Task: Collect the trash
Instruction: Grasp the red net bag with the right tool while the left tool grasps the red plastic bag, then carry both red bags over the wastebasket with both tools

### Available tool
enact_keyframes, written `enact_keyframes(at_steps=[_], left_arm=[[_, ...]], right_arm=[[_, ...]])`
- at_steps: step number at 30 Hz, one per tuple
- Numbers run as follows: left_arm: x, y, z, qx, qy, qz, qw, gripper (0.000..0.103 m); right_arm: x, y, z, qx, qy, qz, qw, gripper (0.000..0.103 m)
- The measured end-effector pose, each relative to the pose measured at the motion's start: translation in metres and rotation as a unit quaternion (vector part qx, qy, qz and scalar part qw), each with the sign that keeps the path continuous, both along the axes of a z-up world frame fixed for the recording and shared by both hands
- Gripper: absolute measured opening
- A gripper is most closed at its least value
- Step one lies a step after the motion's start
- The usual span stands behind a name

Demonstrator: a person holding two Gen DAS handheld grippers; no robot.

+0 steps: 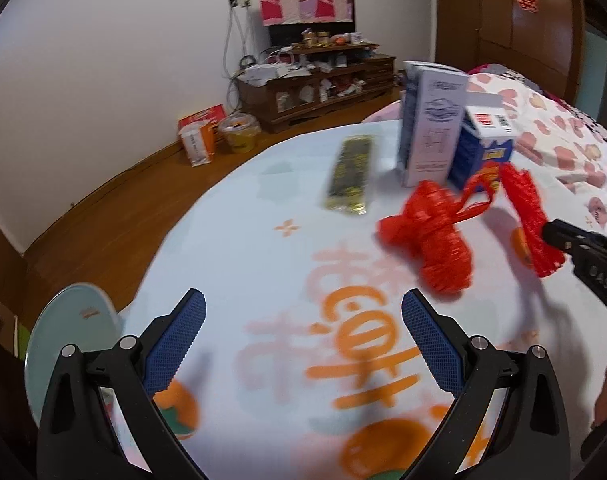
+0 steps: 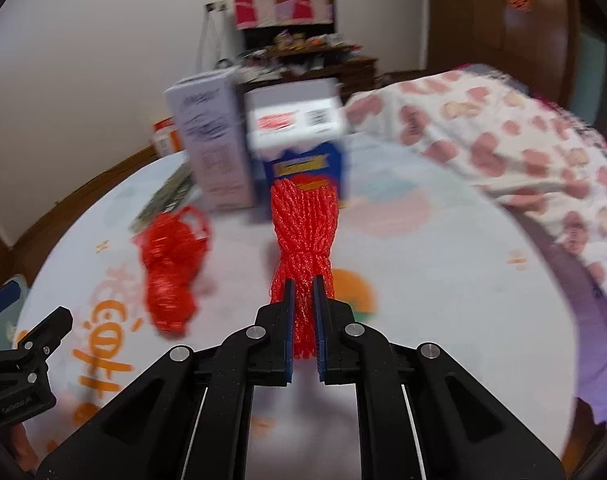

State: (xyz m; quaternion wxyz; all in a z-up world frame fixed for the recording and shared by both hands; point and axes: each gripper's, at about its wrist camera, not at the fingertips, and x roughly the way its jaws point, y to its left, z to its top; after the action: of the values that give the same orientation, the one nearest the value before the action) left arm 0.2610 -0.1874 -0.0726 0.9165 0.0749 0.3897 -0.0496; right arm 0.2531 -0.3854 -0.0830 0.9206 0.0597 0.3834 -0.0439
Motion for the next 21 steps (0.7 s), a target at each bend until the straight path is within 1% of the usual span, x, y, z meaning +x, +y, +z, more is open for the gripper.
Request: enact_keyframes(at_steps=[3, 5, 7, 8, 9, 10, 11, 13, 14, 15, 17, 21], left_arm=[[0.004, -0.020, -0.002, -0.003, -0.005, -0.009, 0.9999, 0.096], [0.011, -0.035, -0.004, -0.005, -0.009, -0.015, 0.9998, 0.092], [0.019, -0.052, -0.010, -0.004, -0.009, -0.021, 0.9997, 0.085], [0.024, -0.059, -0.014, -0.004, -0.006, -0.022, 0.9997, 0.084], [0.028, -0.063, -0.016, -0.008, -0.002, -0.023, 0.9997, 0.079], [0.034, -0.068, -0.019, -0.012, 0.003, -0.023, 0.9997, 0.071], [0.039, -0.071, -0.022, -0.012, 0.008, -0.022, 0.9997, 0.065], [0.046, -0.073, -0.029, -0.024, 0.030, -0.022, 0.9990, 0.034], [0.047, -0.072, -0.031, -0.034, 0.038, -0.026, 0.9984, 0.023], [0.046, -0.072, -0.032, -0.034, 0.038, -0.033, 0.9981, 0.005], [0.042, -0.071, -0.032, -0.015, 0.029, -0.038, 0.9987, 0.005], [0.030, -0.053, -0.023, -0.030, 0.037, -0.039, 0.9981, 0.004]], right_arm=[[-0.008, -0.016, 0.007, -0.026, -0.013, -0.024, 0.999, 0.009], [-0.010, -0.023, 0.007, -0.040, -0.015, -0.033, 0.999, 0.010], [-0.011, -0.030, 0.005, -0.037, -0.013, -0.040, 0.998, 0.010], [-0.012, -0.033, 0.005, -0.034, -0.012, -0.041, 0.998, 0.010], [-0.012, -0.036, 0.004, -0.033, -0.011, -0.043, 0.999, 0.010], [-0.012, -0.038, 0.002, -0.031, -0.010, -0.045, 0.998, 0.010], [-0.011, -0.039, 0.001, -0.027, -0.008, -0.046, 0.999, 0.010], [-0.011, -0.040, 0.001, -0.025, -0.007, -0.047, 0.999, 0.010], [-0.012, -0.041, 0.000, -0.023, -0.007, -0.047, 0.999, 0.010], [-0.012, -0.040, 0.000, -0.022, -0.007, -0.046, 0.999, 0.010], [-0.012, -0.039, 0.000, -0.021, -0.007, -0.044, 0.999, 0.010], [-0.016, -0.033, 0.003, -0.016, -0.012, -0.042, 0.999, 0.010]])
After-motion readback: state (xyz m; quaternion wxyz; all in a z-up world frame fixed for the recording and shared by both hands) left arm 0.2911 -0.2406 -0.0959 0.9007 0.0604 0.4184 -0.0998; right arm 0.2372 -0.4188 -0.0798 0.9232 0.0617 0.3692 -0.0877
